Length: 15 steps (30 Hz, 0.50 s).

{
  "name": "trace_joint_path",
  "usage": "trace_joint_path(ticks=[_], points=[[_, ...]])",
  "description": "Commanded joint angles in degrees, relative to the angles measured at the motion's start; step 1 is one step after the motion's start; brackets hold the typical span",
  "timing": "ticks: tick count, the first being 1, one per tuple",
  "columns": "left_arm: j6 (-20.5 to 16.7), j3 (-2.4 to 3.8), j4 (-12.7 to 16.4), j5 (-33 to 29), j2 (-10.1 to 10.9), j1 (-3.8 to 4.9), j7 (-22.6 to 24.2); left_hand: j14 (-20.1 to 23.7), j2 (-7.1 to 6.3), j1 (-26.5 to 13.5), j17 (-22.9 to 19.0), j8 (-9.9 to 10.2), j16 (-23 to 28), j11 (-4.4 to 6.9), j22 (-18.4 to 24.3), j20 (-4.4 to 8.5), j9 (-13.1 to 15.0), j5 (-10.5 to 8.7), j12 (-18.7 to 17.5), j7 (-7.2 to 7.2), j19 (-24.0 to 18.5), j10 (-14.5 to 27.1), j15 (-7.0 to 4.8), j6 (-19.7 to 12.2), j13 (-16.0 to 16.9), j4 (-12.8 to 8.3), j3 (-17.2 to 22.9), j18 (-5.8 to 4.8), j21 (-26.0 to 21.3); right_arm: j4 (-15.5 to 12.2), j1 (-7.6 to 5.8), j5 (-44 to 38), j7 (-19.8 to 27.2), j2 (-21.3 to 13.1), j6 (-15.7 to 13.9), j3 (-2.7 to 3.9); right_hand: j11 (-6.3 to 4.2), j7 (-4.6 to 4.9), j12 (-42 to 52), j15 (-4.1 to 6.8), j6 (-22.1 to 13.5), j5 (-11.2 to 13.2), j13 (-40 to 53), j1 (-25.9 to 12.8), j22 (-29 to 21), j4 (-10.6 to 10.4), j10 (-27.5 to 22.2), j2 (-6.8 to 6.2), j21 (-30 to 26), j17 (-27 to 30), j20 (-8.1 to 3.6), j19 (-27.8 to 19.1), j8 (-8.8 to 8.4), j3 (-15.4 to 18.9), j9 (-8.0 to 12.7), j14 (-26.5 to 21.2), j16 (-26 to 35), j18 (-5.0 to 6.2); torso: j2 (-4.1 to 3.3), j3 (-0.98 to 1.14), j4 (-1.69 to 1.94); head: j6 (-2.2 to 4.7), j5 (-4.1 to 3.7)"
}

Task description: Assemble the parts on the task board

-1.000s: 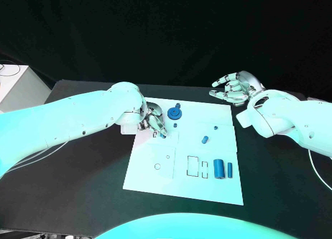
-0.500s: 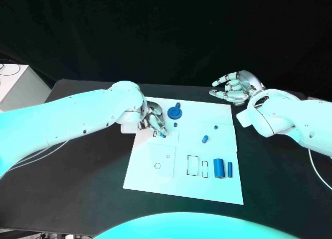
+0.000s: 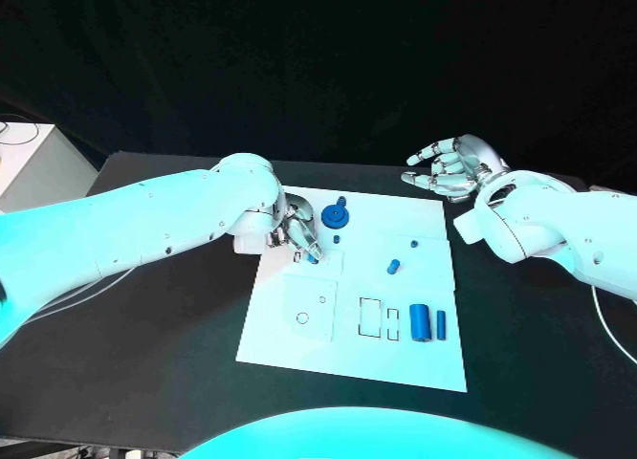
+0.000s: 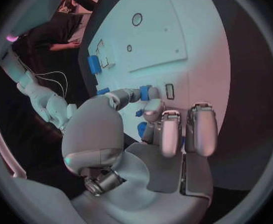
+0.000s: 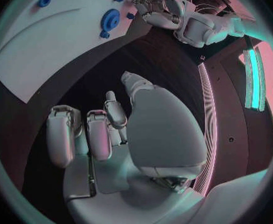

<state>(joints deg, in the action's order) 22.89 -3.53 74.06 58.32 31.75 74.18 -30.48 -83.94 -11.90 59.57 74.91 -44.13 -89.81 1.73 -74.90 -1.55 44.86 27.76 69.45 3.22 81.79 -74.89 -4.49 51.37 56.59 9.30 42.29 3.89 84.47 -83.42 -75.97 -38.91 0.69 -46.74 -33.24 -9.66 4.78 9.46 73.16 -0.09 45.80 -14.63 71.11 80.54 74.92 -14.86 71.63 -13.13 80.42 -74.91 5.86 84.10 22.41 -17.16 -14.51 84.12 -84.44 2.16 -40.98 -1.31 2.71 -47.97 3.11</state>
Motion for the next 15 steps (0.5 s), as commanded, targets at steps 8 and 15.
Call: trace_joint_path(ticks=[8,15], points=[[2.53,-0.65,-1.15,0.77,-1.25,-0.45,-0.75,-6.06,1.11,-0.62,15.09,-0.05,-0.19,0.18,-2.18,-0.01,0.61,0.23,-0.18,-0.96,0.32,-0.45,-0.42,1.24,-0.96,-12.09,12.01,-0.91,0.32,-0.11,0.03,-0.45,0.32,0.08,0.68,0.0,-0.05,0.12,0.3,-0.18,-0.41,-0.26,-0.06,-0.22,9.38,0.04,-0.17,-0.2,-0.2,-4.8,0.25,1.84,0.22,0.31,-0.05,2.92,0.07,0.11,-0.05,0.01,-0.05,-0.02,-0.07],[2.4,-0.78,-1.45,0.6,-1.69,-0.46,-0.74,-6.06,1.93,-1.29,15.09,-0.15,-0.19,0.37,-2.18,0.07,0.96,-0.03,-0.73,-1.2,0.31,-0.48,-0.53,1.59,-1.92,-11.63,11.54,-0.9,0.29,-0.21,0.04,-0.45,0.33,0.06,0.69,0.0,-0.05,0.12,0.3,-0.18,-0.41,-0.26,-0.06,-0.22,9.38,0.04,-0.17,-0.2,-0.2,-4.8,0.25,1.84,0.22,0.31,-0.05,2.92,0.07,0.11,-0.02,-0.01,-0.02,0.0,-0.12]])
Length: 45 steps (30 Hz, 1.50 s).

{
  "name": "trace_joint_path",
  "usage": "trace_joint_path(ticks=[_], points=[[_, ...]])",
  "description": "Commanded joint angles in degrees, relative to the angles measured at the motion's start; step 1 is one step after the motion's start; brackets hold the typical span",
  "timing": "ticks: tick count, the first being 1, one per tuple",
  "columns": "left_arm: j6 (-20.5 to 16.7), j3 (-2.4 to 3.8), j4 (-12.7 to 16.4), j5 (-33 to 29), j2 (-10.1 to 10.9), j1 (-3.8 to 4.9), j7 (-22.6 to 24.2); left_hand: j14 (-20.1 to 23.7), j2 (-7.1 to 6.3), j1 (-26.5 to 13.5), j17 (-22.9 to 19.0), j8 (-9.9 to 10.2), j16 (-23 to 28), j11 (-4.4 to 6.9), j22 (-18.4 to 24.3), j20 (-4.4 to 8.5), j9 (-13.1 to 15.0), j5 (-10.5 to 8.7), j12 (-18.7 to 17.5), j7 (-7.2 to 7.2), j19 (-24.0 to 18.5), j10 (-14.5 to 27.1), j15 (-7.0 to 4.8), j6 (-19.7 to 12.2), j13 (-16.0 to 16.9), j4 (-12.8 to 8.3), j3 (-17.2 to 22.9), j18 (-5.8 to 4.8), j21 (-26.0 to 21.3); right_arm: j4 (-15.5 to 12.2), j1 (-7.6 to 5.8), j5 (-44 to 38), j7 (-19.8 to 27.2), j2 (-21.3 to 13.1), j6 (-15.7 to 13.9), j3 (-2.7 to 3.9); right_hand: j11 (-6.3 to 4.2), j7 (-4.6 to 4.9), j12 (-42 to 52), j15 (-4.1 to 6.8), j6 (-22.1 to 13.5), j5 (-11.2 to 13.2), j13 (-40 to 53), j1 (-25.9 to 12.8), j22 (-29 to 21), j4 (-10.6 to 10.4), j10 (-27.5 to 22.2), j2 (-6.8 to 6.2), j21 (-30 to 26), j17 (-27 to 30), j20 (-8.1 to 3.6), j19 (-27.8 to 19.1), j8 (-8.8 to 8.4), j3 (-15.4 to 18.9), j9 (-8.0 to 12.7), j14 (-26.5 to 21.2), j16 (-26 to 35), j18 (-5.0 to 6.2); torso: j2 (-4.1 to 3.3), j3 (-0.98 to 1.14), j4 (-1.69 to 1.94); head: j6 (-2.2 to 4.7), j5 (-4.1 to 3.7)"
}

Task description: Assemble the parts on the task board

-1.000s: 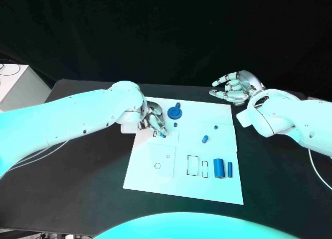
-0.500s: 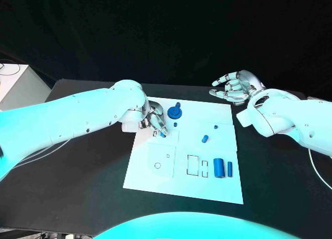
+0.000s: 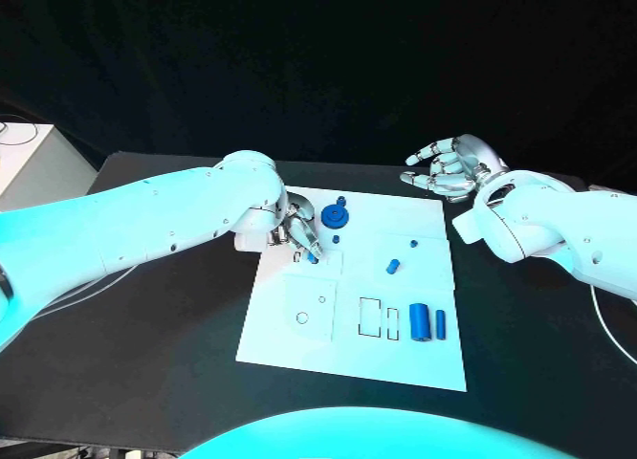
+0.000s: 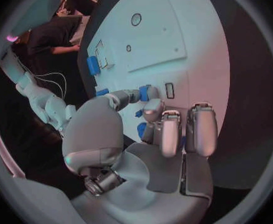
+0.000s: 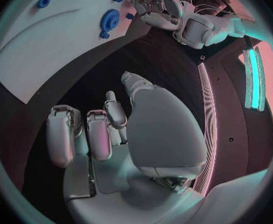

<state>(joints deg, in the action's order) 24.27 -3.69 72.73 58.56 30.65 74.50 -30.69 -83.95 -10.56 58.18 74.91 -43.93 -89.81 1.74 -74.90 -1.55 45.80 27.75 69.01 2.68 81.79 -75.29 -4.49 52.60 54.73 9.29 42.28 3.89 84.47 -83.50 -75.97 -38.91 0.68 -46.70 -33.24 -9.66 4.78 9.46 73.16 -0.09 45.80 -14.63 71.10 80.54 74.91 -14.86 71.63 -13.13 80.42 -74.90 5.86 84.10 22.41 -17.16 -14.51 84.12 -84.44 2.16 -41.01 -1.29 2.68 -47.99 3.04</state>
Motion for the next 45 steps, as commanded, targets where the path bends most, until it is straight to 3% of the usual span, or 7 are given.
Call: trace_joint_path(ticks=[1,10,11,27,45], points=[[0.95,-0.63,-0.17,0.32,-0.64,-0.77,-0.53,-6.05,0.86,-0.17,15.09,-0.36,-0.19,0.42,-2.18,0.11,0.14,-0.27,-0.32,-0.74,0.31,-0.22,-0.57,0.46,-0.13,-11.48,11.3,-0.91,0.28,-0.14,0.03,-0.45,0.34,0.01,0.69,0.0,-0.05,0.12,0.3,-0.18,-0.41,-0.26,-0.05,-0.22,9.39,0.04,-0.17,-0.2,-0.2,-4.8,0.25,1.84,0.22,0.31,-0.05,2.92,0.07,0.11,0.03,-0.03,0.02,0.02,-0.06],[0.41,-0.79,-0.48,0.07,-1.05,-0.78,-0.5,-6.05,2.78,-1.47,15.09,-0.17,-0.19,0.73,-2.24,0.33,0.74,-1.58,-0.61,-1.18,0.36,-0.86,-0.8,1.07,-0.79,-10.49,8.39,-0.93,0.21,-0.36,0.04,-0.45,0.38,-0.14,0.66,0.0,-0.05,0.12,0.3,-0.18,-0.41,-0.26,-0.05,-0.22,9.39,0.04,-0.17,-0.2,-0.2,-4.8,0.25,1.84,0.22,0.31,-0.05,2.92,0.07,0.11,0.01,-0.05,0.04,0.0,-0.2],[0.34,-0.8,-0.5,0.04,-1.1,-0.78,-0.5,-6.05,2.98,-1.59,15.09,-0.27,-0.19,0.8,-2.23,0.36,0.86,-1.71,0.33,-1.3,0.36,-1.47,-0.84,1.38,0.78,-10.39,7.83,-0.93,0.19,-0.39,0.04,-0.45,0.39,-0.15,0.67,0.0,-0.05,0.12,0.3,-0.18,-0.41,-0.26,-0.05,-0.22,9.39,0.04,-0.17,-0.2,-0.2,-4.8,0.25,1.84,0.22,0.31,-0.05,2.92,0.07,0.11,0.0,-0.05,0.03,-0.01,-0.2],[0.49,-1.12,-0.55,0.13,-1.53,-0.81,-0.48,-6.05,2.89,-1.03,15.09,-0.16,-0.19,0.99,-2.24,0.47,1.06,-1.62,0.48,-1.49,0.38,-1.57,-0.98,1.48,1.09,-11.14,6.96,-0.93,0.16,-0.6,0.04,-0.45,0.42,-0.36,0.71,0.0,-0.05,0.12,0.3,-0.18,-0.41,-0.26,-0.05,-0.22,9.39,0.04,-0.17,-0.2,-0.2,-4.8,0.25,1.84,0.22,0.31,-0.05,2.92,0.07,0.11,0.03,-0.06,0.05,-0.15,-0.32],[0.41,-1.66,-0.37,0.51,-1.3,-0.83,-0.32,-6.05,3.73,-0.06,15.09,0.09,-0.19,1.11,-2.7,0.59,1.14,-0.98,0.92,-1.59,0.7,-1.98,-1.08,1.92,1.87,-11.86,7.55,-1.04,0.34,-0.78,0.04,-0.45,0.45,-0.51,0.76,0.0,-0.05,0.12,0.3,-0.18,-0.41,-0.26,-0.05,-0.22,9.39,0.04,-0.17,-0.2,-0.2,-4.8,0.25,1.84,0.22,0.31,-0.05,2.92,0.07,0.11,0.02,-0.08,0.03,-0.41,-0.32]])
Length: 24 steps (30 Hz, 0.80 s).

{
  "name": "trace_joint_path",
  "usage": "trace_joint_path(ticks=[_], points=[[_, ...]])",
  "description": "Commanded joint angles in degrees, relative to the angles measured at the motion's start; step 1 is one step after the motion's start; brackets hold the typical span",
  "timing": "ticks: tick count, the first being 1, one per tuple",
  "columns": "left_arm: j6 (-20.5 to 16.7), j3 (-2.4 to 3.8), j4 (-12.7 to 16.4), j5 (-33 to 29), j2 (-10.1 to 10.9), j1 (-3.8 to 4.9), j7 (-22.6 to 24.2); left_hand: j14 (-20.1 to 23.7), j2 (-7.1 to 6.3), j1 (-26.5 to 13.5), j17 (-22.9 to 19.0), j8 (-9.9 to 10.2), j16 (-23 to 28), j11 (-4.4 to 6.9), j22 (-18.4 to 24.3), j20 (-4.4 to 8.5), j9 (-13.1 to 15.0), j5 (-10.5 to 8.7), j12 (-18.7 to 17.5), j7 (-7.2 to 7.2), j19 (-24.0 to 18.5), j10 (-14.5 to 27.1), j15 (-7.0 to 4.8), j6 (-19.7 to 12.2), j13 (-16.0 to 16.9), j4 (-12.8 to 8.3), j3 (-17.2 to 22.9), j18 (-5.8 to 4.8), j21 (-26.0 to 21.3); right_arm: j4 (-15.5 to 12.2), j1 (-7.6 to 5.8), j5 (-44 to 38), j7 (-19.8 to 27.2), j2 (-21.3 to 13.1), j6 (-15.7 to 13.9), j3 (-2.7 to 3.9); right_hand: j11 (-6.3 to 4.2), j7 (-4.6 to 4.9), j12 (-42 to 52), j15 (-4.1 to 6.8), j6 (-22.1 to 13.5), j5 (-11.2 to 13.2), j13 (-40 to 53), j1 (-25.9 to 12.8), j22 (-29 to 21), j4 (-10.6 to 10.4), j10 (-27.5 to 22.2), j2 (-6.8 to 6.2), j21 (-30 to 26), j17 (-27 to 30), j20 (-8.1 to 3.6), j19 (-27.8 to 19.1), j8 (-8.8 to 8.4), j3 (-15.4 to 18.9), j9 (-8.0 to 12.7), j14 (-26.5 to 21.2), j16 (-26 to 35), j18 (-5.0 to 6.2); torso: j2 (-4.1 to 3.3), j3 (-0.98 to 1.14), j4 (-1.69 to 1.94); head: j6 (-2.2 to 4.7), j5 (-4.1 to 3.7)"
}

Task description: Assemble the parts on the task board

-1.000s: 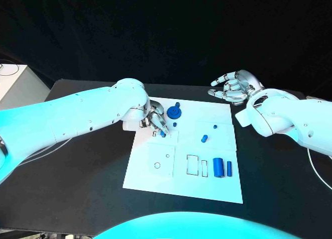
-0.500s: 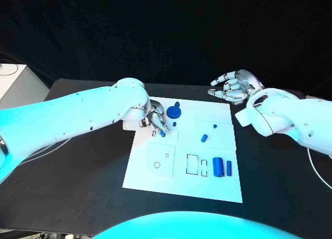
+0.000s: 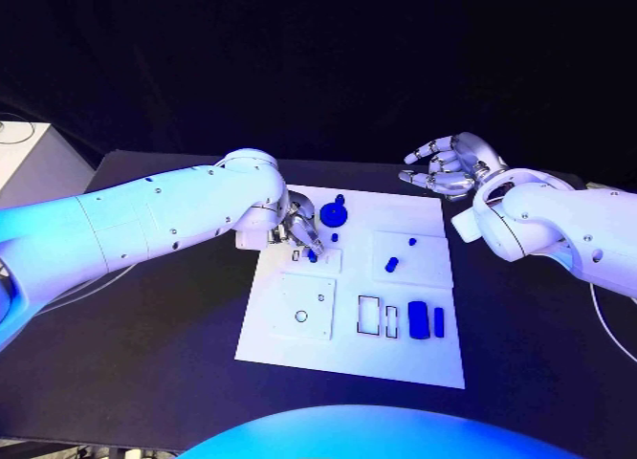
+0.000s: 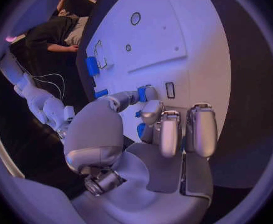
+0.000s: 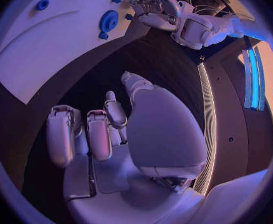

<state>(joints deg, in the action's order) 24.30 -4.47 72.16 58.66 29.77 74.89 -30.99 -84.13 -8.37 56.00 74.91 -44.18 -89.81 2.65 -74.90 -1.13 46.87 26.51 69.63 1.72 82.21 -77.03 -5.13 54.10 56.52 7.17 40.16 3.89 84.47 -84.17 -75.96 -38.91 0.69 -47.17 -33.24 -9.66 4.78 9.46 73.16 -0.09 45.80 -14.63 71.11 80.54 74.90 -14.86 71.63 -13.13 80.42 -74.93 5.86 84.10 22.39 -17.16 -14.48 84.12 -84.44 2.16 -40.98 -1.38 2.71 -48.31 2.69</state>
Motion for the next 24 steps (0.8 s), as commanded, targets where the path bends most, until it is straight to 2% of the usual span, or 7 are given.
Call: trace_joint_path(ticks=[1,7,10,24], points=[[0.32,-0.9,0.25,0.43,-0.37,-1.23,-0.02,-5.87,1.58,2.14,15.09,0.35,-0.19,0.21,-2.72,0.17,0.07,0.32,0.3,-0.64,0.3,-0.26,-0.44,0.46,0.08,-9.78,9.76,-1.05,0.35,-0.12,0.03,-0.45,0.44,-0.05,0.75,0.0,-0.05,0.12,0.3,-0.18,-0.41,-0.26,-0.06,-0.22,9.4,0.04,-0.17,-0.2,-0.2,-4.78,0.25,1.84,0.23,0.31,-0.08,2.92,0.07,0.11,0.0,0.01,-0.02,-0.12,0.03],[0.42,-0.9,0.77,0.64,0.16,-1.22,-0.02,-5.87,1.73,2.1,15.09,0.45,-0.19,0.24,-3.05,0.21,0.09,0.65,0.44,-0.66,0.52,-0.44,-0.47,0.72,0.32,-9.95,10.39,-1.12,0.5,-0.14,0.03,-0.45,0.47,-0.12,0.76,0.0,-0.05,0.12,0.3,-0.18,-0.41,-0.26,-0.06,-0.22,9.4,0.04,-0.17,-0.2,-0.2,-4.78,0.25,1.84,0.23,0.31,-0.08,2.92,0.07,0.11,0.02,0.02,0.02,-0.29,-0.02],[0.6,-0.91,1.14,0.72,0.54,-1.22,-0.09,-5.87,1.85,1.75,15.09,0.57,-0.19,0.27,-3.13,0.23,0.06,0.81,-0.26,-0.72,0.59,-0.22,-0.48,1.11,-0.79,-10.0,11.01,-1.14,0.54,-0.13,0.03,-0.45,0.49,-0.18,0.75,0.0,-0.05,0.12,0.3,-0.18,-0.41,-0.26,-0.06,-0.22,9.4,0.04,-0.17,-0.2,-0.2,-4.78,0.25,1.84,0.23,0.31,-0.08,2.92,0.07,0.11,0.01,0.02,0.02,-0.45,-0.05],[0.1,-0.91,1.7,0.37,0.85,-1.22,-0.18,-5.87,3.18,-0.76,15.09,1.51,-0.19,0.47,-3.02,0.35,-0.31,-0.71,-1.62,-0.99,0.56,-0.69,-0.62,2.46,-2.35,-9.07,11.1,-1.11,0.43,-0.13,0.04,-0.45,0.53,-0.26,0.73,0.0,-0.05,0.13,0.29,-0.17,-0.58,-0.38,-0.2,-0.23,9.34,0.04,-0.22,-0.13,-0.33,-4.7,0.23,1.81,0.34,0.43,-0.06,2.9,0.15,0.14,0.0,0.0,0.0,-0.7,-0.14]])
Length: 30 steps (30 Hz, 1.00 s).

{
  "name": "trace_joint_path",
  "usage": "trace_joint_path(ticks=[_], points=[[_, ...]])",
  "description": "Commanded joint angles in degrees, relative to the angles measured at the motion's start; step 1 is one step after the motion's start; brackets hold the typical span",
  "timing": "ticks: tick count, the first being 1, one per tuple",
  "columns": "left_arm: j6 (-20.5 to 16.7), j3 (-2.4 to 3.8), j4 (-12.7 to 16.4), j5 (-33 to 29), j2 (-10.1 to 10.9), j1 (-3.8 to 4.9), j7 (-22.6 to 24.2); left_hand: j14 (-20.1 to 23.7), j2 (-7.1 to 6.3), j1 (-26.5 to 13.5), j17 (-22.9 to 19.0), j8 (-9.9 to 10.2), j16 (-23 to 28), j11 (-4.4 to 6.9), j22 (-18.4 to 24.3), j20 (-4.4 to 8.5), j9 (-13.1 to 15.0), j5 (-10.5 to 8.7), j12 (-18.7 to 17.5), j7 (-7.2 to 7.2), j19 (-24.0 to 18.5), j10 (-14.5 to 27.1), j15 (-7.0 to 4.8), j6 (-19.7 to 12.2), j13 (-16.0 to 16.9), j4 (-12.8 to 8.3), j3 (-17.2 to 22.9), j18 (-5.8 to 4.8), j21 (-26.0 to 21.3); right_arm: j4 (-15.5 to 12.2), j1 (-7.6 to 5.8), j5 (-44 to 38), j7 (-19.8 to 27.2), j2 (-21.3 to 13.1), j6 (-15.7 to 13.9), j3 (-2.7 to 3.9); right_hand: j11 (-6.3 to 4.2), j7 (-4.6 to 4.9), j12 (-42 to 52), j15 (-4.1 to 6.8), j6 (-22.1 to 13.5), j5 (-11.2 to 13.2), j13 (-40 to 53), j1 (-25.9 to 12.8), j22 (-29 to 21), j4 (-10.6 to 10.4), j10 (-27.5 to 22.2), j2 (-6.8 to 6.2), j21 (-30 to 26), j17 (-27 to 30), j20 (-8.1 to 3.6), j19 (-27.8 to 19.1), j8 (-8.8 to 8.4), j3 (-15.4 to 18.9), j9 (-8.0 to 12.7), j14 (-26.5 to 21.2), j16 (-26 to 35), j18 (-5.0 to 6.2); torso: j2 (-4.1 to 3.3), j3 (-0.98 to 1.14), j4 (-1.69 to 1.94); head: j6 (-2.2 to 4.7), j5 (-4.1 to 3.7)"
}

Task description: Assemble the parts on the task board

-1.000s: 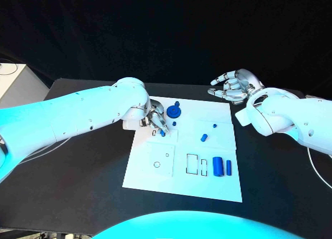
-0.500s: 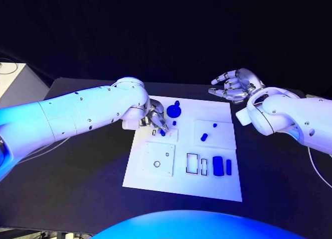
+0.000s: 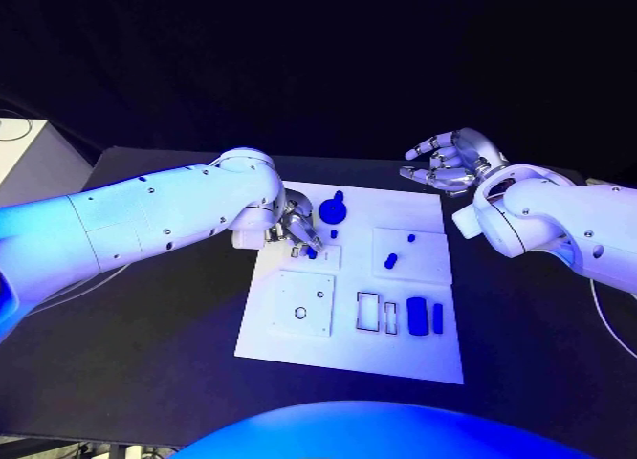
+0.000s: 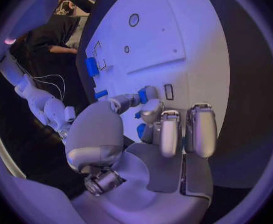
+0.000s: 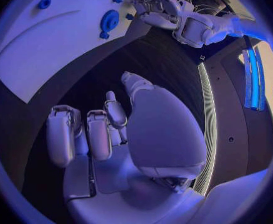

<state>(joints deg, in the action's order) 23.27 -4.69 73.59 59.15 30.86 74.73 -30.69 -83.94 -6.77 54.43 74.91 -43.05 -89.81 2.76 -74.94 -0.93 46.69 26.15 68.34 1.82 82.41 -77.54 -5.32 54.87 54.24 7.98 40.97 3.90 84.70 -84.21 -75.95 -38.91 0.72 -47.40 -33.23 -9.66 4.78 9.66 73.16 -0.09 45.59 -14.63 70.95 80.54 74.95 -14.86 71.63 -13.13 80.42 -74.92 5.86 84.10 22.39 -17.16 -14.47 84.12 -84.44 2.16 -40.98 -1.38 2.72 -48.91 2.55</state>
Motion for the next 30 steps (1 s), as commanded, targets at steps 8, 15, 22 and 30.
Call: trace_joint_path(ticks=[8,15,22,30], points=[[1.08,-0.7,0.45,0.12,-0.21,-1.06,-0.47,-6.06,1.8,0.59,15.09,0.55,-0.19,0.41,-3.01,0.18,-0.23,-0.47,-0.54,-1.16,0.38,-0.25,-0.48,1.93,-0.27,-9.8,10.17,-1.12,0.2,-0.11,0.04,-0.45,0.52,-0.04,0.69,0.0,-0.05,-0.08,0.3,-0.17,-0.38,-0.38,-0.04,-0.23,9.3,0.04,-0.22,-0.13,-0.34,-4.72,0.23,1.81,0.35,0.43,-0.07,2.9,0.15,0.14,0.01,0.04,0.0,-0.05,-0.04],[0.79,-0.7,0.85,0.47,-0.07,-1.06,-0.41,-6.06,1.83,0.5,15.09,0.62,-0.19,0.43,-3.02,0.19,-0.27,-0.52,-0.64,-1.19,0.39,-0.27,-0.49,2.02,-0.39,-9.81,10.1,-1.13,0.2,-0.13,0.04,-0.45,0.53,-0.07,0.69,0.0,-0.05,-0.08,0.3,-0.17,-0.38,-0.38,-0.04,-0.23,9.3,0.04,-0.22,-0.13,-0.34,-4.72,0.23,1.81,0.35,0.43,-0.07,2.9,0.15,0.14,-0.02,0.04,-0.04,0.02,-0.07],[-0.3,-0.7,1.51,0.63,0.32,-1.07,-0.23,-6.06,0.51,-0.1,15.09,1.19,-0.19,0.47,-2.92,0.27,-0.46,-0.36,-1.01,-1.23,0.33,-0.58,-0.54,2.33,-0.57,-10.39,8.85,-1.11,0.11,-0.22,0.04,-0.45,0.54,-0.2,0.63,0.0,-0.05,-0.08,0.3,-0.17,-0.38,-0.38,-0.04,-0.23,9.3,0.04,-0.22,-0.13,-0.34,-4.72,0.23,1.81,0.35,0.43,-0.07,2.9,0.15,0.14,-0.01,0.04,-0.03,0.05,-0.16],[-1.08,-0.7,2.0,0.66,0.54,-1.09,-0.11,-6.06,-1.16,-1.43,15.09,1.87,-0.19,0.58,-2.93,0.31,-0.57,-0.44,-1.43,-1.43,0.34,-0.94,-0.6,2.77,-0.7,-9.33,5.46,-1.12,0.03,-0.31,0.04,-0.45,0.54,-0.32,0.61,0.0,-0.05,-0.08,0.3,-0.17,-0.38,-0.38,-0.04,-0.23,9.3,0.04,-0.22,-0.13,-0.34,-4.72,0.23,1.81,0.35,0.43,-0.07,2.9,0.15,0.14,0.01,0.01,0.0,0.03,-0.13]])
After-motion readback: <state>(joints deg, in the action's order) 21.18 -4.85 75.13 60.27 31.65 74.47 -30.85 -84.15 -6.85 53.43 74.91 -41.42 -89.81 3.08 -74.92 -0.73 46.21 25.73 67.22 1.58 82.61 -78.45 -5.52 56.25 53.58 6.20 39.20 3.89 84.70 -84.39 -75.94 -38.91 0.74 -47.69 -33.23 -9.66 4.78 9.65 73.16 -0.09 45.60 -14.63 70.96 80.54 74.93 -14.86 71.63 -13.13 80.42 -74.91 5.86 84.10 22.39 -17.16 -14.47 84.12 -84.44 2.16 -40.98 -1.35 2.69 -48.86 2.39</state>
